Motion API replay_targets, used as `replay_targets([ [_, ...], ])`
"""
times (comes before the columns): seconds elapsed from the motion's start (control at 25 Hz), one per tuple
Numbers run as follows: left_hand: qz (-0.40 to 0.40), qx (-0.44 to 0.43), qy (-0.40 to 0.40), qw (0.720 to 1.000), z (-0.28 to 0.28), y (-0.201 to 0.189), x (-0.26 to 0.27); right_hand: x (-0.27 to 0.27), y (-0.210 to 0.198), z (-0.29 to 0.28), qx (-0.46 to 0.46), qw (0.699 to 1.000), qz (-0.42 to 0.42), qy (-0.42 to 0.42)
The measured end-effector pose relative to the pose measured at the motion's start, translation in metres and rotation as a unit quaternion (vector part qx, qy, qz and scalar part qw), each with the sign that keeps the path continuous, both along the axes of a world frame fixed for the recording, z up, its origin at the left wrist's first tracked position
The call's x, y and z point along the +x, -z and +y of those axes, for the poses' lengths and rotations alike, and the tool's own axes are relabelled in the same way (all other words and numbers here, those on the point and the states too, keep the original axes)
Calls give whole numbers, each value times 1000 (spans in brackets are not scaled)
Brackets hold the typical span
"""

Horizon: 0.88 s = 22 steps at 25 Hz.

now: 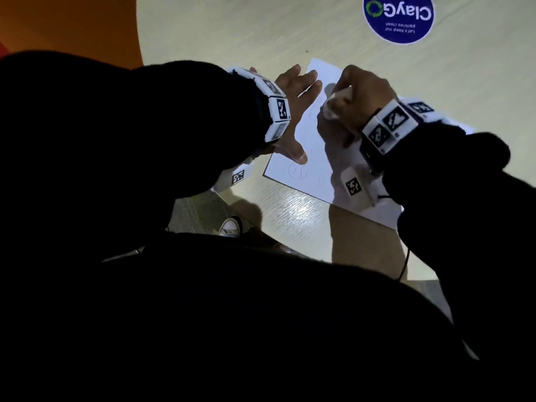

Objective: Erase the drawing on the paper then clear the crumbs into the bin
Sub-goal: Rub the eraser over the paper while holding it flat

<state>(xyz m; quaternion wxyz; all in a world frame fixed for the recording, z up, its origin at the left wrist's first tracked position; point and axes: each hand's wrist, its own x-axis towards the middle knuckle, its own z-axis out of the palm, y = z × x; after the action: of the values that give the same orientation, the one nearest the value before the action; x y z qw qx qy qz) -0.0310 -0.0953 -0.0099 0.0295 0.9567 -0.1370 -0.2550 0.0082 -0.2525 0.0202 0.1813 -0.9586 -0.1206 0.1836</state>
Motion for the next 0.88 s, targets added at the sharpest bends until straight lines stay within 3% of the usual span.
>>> replay_targets([
  [0.24,-5,10,-2,1000,0,0,-1,-34,9,-6,16,997,64,-32],
  [0.4,19,-15,-17,1000,-2,-5,0,6,3,-3,-1,1000,-11,0],
  [0.6,-1,14,-3,1000,-1,-1,-1,-38,10,-9,28,996,70,-36],
  [0.8,12,-10,-3,1000,-1,-3,-1,11,4,-5,-6,1000,-16,12],
  [0.88,6,4,-2,1000,0,1,0,-6,10,-7,16,1000,17,-4],
])
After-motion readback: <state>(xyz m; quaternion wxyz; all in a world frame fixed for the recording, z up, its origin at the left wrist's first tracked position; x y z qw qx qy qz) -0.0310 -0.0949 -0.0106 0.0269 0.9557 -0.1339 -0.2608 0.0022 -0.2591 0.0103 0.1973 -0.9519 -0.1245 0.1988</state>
